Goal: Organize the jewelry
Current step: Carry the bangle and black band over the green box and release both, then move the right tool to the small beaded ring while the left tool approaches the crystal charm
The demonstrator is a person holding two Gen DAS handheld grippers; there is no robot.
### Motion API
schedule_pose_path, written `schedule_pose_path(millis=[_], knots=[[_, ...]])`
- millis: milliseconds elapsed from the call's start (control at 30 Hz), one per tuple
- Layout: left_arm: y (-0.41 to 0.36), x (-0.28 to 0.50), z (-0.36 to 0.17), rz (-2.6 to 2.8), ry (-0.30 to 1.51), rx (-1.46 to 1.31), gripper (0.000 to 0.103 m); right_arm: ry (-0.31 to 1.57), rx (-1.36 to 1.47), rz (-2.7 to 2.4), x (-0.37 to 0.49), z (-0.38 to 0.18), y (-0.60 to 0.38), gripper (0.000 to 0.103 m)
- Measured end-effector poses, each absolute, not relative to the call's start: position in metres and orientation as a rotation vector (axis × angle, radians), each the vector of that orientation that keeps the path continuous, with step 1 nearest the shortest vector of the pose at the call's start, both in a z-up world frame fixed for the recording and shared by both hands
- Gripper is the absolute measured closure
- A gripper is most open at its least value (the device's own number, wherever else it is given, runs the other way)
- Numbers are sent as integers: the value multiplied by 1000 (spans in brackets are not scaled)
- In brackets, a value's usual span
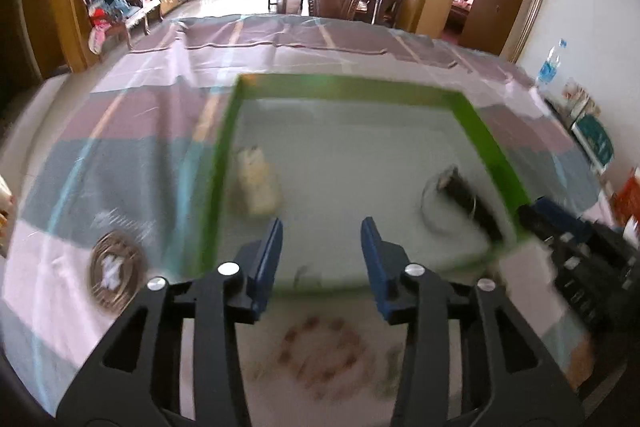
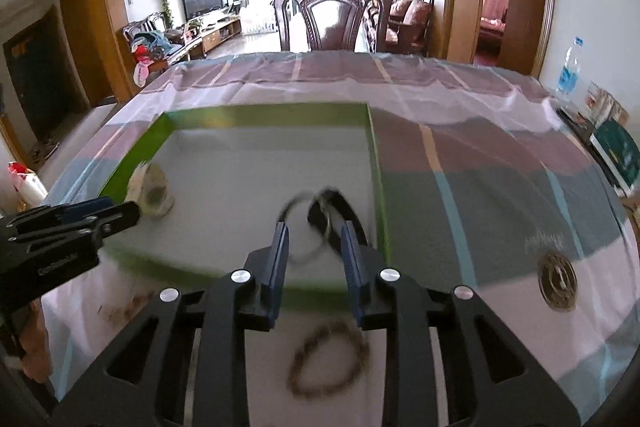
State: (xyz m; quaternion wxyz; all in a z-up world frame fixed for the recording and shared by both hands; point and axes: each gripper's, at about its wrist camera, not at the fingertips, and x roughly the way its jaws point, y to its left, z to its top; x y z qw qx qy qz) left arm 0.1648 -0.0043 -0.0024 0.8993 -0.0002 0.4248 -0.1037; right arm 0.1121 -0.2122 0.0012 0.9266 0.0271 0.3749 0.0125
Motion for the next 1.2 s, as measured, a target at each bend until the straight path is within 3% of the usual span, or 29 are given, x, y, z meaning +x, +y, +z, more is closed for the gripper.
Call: schedule_pose_path(millis=[300, 367, 433, 767, 900, 1200], knots=[[32, 89, -44, -178, 940, 48, 60, 908, 83, 73, 37, -44, -224, 75], [34, 82, -51, -188, 955, 50, 56, 928, 82, 112, 28, -52, -215, 75], [34, 78, -56, -187, 960, 49, 46, 945, 66, 145, 22, -57, -205, 75], [45, 73, -65, -181, 977, 32, 42, 990, -10, 157, 16, -72, -175, 74], [47, 79, -69, -200, 988, 11, 44, 992, -12, 135, 17, -75, -179, 74], [43, 107, -76, -245, 992, -38, 61, 981, -27, 130, 15, -76, -178, 74]])
